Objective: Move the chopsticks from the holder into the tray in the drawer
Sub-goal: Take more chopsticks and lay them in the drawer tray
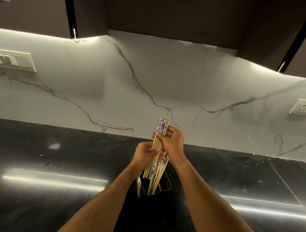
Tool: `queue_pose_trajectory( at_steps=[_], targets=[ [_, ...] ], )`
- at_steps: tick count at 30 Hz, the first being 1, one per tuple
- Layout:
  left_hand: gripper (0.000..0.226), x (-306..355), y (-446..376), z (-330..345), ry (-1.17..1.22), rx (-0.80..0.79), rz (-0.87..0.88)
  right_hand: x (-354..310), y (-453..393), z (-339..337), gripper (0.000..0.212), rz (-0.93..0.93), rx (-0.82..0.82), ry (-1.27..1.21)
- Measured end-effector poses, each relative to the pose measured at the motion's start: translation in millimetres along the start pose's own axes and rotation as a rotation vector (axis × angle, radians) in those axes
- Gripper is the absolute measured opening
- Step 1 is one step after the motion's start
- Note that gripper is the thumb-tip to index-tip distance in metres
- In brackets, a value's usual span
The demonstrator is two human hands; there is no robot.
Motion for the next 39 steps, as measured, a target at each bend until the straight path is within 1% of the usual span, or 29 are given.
queue_pose_trajectory(
  at_steps=[4, 6, 8, 12, 15, 17, 19, 22, 24, 26, 29, 33, 39],
  targets=[
    [0.015, 12.5, 16.3, 1.2, 0.051, 0.014, -0.026, -12.9, 17.2, -8.5, 0.008, -0.044, 0.039, 0.015],
    [0.015, 18.0, 26.4, 1.5, 0.061, 0.029, -0.027, -20.6, 27.4, -15.2, 0.009, -0.034, 0.091, 0.004],
    [0.014, 22.3, 35.2, -0.8, 0.053, 0.062, -0.017, -28.7, 37.0, -24.2, 0.014, -0.020, 0.143, -0.061],
    [0.010, 25.4, 49.7, -14.5, 0.113, 0.212, -0.068, -48.3, 52.4, -47.3, 0.016, -0.086, 0.288, -0.088],
    [0.015, 26.7, 60.8, -30.2, 0.144, 0.363, -0.071, -59.3, 64.4, -65.1, 0.020, -0.111, 0.421, -0.114],
    [0.017, 26.3, 67.3, -38.4, 0.189, 0.446, -0.056, -61.8, 73.2, -71.6, 0.017, -0.114, 0.450, -0.153],
    [0.019, 26.7, 71.0, -38.4, 0.254, 0.462, -0.071, -60.6, 81.6, -70.7, 0.012, -0.094, 0.416, -0.182],
    [0.019, 33.2, 73.5, -28.1, 0.446, 0.421, -0.127, -52.7, 94.3, -59.6, 0.019, -0.046, 0.327, -0.186],
    [0.018, 41.7, 73.8, -21.5, 0.564, 0.377, -0.139, -45.9, 103.6, -48.7, 0.021, -0.021, 0.266, -0.151],
    [0.019, 49.3, 73.7, -17.4, 0.630, 0.343, -0.133, -38.3, 112.7, -39.4, 0.021, 0.001, 0.249, -0.081],
    [0.019, 58.9, 74.7, -15.6, 0.657, 0.335, -0.118, -27.2, 123.8, -28.4, 0.020, 0.021, 0.232, 0.016],
    [0.020, 63.9, 78.4, -15.6, 0.662, 0.313, -0.108, -16.9, 134.6, -16.7, 0.014, 0.015, 0.158, 0.075],
    [0.022, 65.1, 83.9, -15.1, 0.637, 0.284, -0.106, -16.9, 137.2, -7.4, 0.012, -0.019, 0.086, 0.251]
  ],
)
Point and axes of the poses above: each hand's wrist, its own y-axis away from the middle knuckle, its own z-axis out of the palm, x = y × z, the point moved 5 cm from there along -y, towards the middle knuckle, and after that the axes turned 8 degrees about y, right-handed, at the moved point
